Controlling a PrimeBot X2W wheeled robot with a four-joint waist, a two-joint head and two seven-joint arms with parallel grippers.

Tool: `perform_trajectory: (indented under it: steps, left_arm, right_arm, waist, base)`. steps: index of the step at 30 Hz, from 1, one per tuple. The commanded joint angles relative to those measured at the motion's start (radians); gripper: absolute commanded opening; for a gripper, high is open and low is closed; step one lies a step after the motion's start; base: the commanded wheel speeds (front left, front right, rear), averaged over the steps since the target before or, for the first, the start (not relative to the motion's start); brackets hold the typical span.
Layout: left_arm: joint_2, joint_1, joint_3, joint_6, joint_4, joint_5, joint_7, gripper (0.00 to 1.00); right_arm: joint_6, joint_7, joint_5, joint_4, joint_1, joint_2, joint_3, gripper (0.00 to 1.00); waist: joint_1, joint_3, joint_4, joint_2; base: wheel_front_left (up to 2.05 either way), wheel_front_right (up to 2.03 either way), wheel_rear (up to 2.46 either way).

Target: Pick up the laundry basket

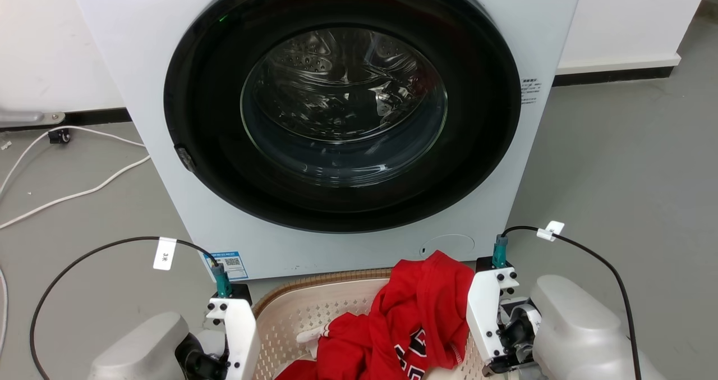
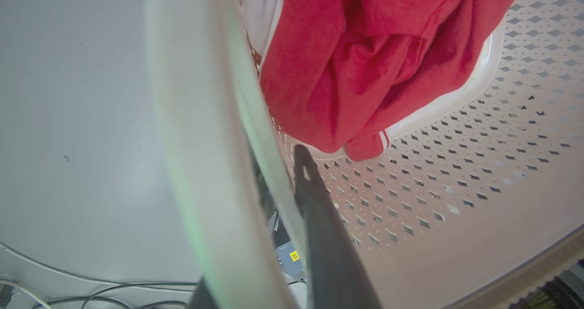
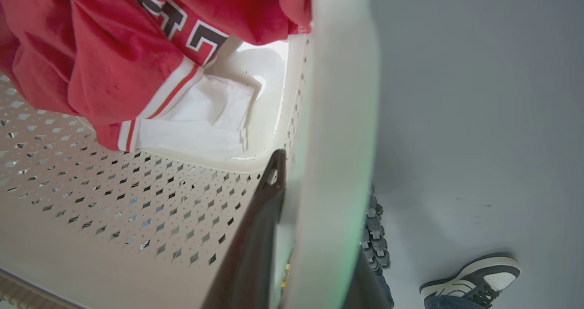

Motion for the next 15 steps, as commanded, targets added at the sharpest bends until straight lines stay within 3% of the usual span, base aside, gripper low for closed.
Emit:
perform_trajectory:
  steps: [1,15]
  left_arm:
    - [0.027,-0.012,-0.004,0.001,0.011,-0.001,0.008,0.00]
    - [0.024,-0.020,-0.014,0.001,0.013,-0.007,0.009,0.00]
  right_arm:
    - [0.000,-0.004,0.001,0.007,-0.015,-0.026,0.006,0.00]
    - [0.000,-0.010,0.028,0.005,-0.027,-0.025,0.036,0.00]
  waist:
    - [0.0000,0.001,0.000,0.0000]
    - [0.0000,-0.001,0.002,0.0000]
  base:
    - [0.00,0.00,0.00]
    - [0.00,0.00,0.00]
